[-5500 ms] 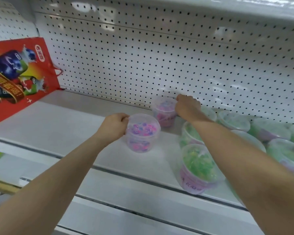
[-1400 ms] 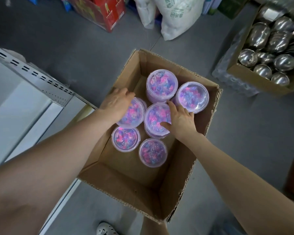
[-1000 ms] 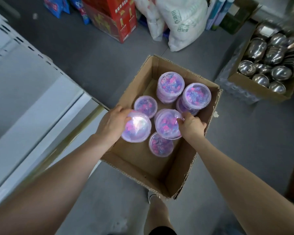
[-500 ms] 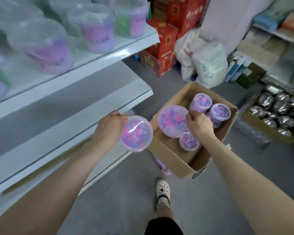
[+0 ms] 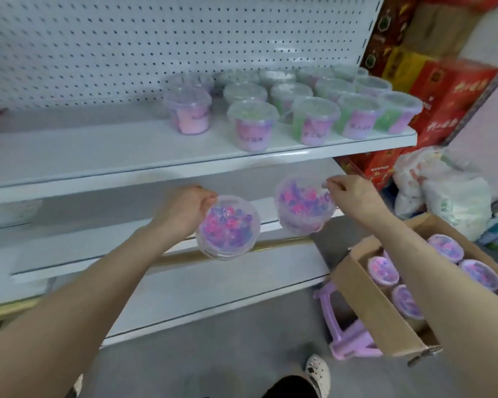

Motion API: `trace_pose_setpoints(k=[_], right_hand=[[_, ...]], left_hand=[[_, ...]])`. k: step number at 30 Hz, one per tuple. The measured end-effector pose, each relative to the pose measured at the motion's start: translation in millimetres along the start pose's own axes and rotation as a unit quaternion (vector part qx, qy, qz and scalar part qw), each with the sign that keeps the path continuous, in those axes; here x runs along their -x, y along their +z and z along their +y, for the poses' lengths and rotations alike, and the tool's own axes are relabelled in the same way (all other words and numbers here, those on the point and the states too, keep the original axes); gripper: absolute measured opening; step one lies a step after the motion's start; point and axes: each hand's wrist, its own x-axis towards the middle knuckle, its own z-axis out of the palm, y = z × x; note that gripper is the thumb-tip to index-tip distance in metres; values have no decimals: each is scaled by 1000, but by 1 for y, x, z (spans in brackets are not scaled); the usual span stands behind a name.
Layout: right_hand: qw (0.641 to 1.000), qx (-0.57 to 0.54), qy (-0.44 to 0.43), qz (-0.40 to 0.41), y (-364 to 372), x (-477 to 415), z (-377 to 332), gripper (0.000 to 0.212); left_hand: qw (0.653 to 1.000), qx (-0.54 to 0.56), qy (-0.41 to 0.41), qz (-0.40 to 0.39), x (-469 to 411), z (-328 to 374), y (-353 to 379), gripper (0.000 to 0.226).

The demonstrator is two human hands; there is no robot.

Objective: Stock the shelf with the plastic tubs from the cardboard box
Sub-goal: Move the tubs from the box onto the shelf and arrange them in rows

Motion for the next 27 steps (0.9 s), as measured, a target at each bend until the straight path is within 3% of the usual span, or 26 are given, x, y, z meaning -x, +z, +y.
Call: trace_pose_setpoints(k=[4, 13, 21, 27], right_hand=[[998, -12, -62, -18, -2, -13, -78, 30], [976, 36, -207, -57, 11, -81, -204, 37], [949, 114, -248, -159, 37, -157, -245, 33], [937, 151, -265, -170, 60, -202, -248, 30]], left_hand=[[996, -40, -32, 74, 22, -37, -53, 24], [979, -68, -89, 172, 29, -89, -129, 26], [967, -67, -144, 201, 0, -117, -155, 28], [952, -30, -209, 221, -36, -132, -163, 33]])
